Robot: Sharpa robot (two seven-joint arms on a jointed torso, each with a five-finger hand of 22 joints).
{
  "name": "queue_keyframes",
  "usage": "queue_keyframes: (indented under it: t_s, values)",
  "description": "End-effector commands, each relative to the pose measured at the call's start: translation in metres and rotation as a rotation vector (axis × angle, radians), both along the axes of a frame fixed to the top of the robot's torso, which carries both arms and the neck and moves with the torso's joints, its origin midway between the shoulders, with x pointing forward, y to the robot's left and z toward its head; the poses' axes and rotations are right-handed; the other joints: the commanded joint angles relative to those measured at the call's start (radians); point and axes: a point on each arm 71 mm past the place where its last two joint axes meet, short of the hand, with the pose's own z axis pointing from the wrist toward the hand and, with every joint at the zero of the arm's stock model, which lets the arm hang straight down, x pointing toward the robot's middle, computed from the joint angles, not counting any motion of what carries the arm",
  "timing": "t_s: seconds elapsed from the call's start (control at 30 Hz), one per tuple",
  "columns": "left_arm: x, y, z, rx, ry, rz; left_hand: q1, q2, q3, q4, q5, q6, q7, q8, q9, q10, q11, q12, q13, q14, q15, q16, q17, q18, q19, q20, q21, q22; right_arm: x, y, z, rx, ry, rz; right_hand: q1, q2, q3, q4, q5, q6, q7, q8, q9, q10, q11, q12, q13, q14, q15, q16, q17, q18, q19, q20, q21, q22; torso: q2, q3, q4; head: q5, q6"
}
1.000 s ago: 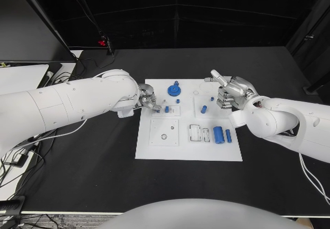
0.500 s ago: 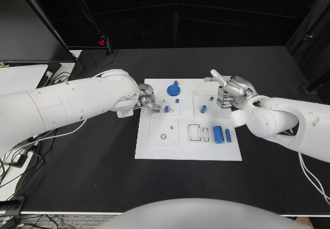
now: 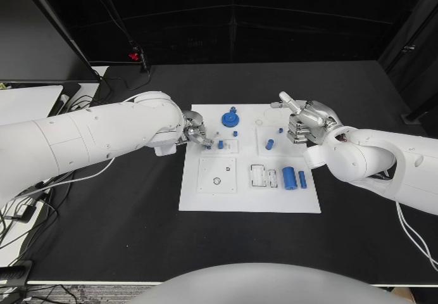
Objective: Assemble the parts on the task board
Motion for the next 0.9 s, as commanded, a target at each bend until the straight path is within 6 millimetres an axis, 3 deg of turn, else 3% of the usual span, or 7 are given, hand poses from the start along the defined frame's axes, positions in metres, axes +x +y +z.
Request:
queue_keyframes:
  t_s: [0.03,0.33,0.67,0.9]
  values:
    - [-0.0069,0.0009,-0.0137,0.050,0.064,-0.015,-0.024,-0.004,-0.014,0.001,-0.008,-0.021,-0.008,-0.010,-0.002,0.106,0.006,-0.005,0.263,0.105,0.004,0.001,0.263,-0.006,0.106,0.004,0.003,0.263,-0.0002,0.0014,0.0016,0.007,-0.009,0.009,0.003,0.011,-0.002,0.003,0.003,-0.009,0.028,0.003,0.001,0.102,0.003,0.002,0.263,0.106,0.001,0.002,0.263,-0.007,0.106,0.006,0.003,0.263,0.000,0.0003,-0.0002,0.000,0.000]
    - [-0.0071,0.0008,-0.0140,0.052,0.068,-0.017,-0.061,-0.014,-0.032,0.000,-0.013,-0.032,-0.006,-0.019,-0.013,0.106,0.008,-0.005,0.263,0.105,0.008,0.001,0.263,-0.006,0.106,0.008,0.003,0.263,-0.0004,0.0008,0.0017,0.006,-0.009,0.008,0.003,0.011,-0.002,0.003,0.003,-0.009,0.028,0.003,0.001,0.102,0.003,0.002,0.263,0.106,0.001,0.002,0.263,-0.007,0.106,0.006,0.003,0.263,0.000,0.0001,-0.0003,0.000,-0.003]
    - [-0.0070,0.0012,-0.0140,0.052,0.065,-0.013,-0.185,-0.039,-0.108,0.000,-0.051,-0.028,-0.003,-0.020,-0.031,0.106,0.011,-0.005,0.263,0.105,0.013,0.001,0.263,-0.006,0.106,0.013,0.003,0.263,-0.0006,0.0008,0.0017,0.006,-0.008,0.009,0.003,0.011,-0.002,0.003,0.003,-0.009,0.028,0.003,0.001,0.102,0.003,0.002,0.263,0.106,0.001,0.002,0.263,-0.007,0.106,0.006,0.003,0.263,0.000,0.0003,0.0001,0.000,-0.002]
    - [-0.0067,0.0023,-0.0141,0.056,0.065,-0.007,-0.193,-0.039,-0.115,-0.002,-0.057,-0.028,-0.005,-0.019,-0.034,0.106,0.010,-0.005,0.263,0.105,0.013,0.001,0.263,-0.006,0.106,0.014,0.003,0.263,-0.0006,0.0005,0.0016,0.006,-0.007,0.009,0.003,0.011,-0.002,0.003,0.003,-0.009,0.028,0.003,0.001,0.102,0.003,0.002,0.263,0.106,0.001,0.002,0.263,-0.007,0.106,0.006,0.003,0.263,0.000,0.0000,0.0002,-0.001,-0.002]
